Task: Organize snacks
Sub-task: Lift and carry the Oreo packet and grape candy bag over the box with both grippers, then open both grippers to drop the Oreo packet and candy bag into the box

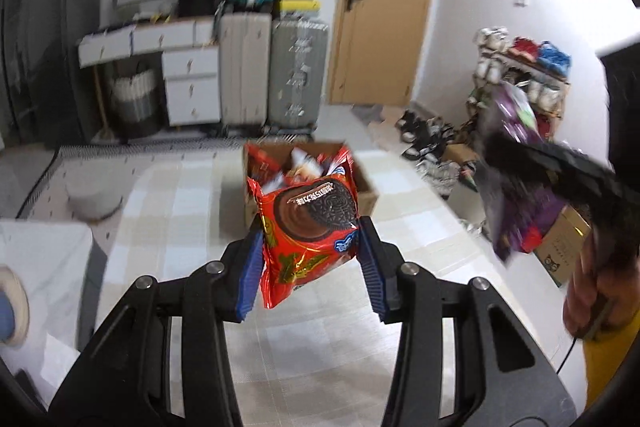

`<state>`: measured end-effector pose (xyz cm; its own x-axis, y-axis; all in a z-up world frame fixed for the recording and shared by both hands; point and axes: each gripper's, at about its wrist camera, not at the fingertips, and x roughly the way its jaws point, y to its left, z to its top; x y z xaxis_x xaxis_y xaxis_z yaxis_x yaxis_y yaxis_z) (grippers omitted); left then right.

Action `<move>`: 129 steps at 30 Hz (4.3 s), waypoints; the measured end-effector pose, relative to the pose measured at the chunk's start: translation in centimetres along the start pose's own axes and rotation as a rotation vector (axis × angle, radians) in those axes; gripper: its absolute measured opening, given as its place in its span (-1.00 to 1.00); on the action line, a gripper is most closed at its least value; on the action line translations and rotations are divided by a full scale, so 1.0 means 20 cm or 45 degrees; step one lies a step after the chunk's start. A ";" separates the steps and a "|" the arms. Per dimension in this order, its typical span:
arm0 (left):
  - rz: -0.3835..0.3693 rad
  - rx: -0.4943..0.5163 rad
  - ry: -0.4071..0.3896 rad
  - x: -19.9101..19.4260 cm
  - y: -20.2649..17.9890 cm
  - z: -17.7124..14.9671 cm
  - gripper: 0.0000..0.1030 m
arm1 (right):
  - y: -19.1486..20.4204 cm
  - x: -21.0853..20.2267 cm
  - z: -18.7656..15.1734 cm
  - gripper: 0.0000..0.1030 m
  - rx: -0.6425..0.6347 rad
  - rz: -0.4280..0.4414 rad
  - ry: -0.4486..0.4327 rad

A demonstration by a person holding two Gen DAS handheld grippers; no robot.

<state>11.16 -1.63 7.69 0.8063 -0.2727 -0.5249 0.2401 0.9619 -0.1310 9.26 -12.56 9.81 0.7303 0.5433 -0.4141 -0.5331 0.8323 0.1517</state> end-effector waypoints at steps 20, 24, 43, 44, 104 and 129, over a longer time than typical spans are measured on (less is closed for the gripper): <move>-0.014 -0.046 -0.176 -0.72 0.07 0.13 -0.21 | 0.08 0.03 0.03 -0.01 0.231 0.169 0.049; -0.027 -0.027 -0.138 -0.65 0.06 0.11 -0.21 | 0.05 0.07 0.05 -0.01 0.220 0.156 0.046; 0.006 0.027 0.038 0.41 0.15 0.47 -0.20 | -0.39 0.55 0.33 -0.01 0.144 -0.031 0.093; 0.009 0.019 0.055 0.49 0.16 0.48 -0.20 | -0.42 0.61 0.34 -0.01 0.151 -0.045 0.116; 0.004 -0.105 0.264 1.58 0.42 0.50 0.30 | -0.94 1.48 0.08 0.00 0.249 -0.209 0.462; 0.142 -0.034 0.108 0.96 0.28 0.50 0.59 | -0.64 0.92 0.23 0.01 0.182 -0.165 0.210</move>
<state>33.33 -1.67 5.33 0.7781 -0.1625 -0.6068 0.1360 0.9866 -0.0899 31.51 -12.69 4.35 0.7026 0.4155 -0.5776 -0.3654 0.9073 0.2081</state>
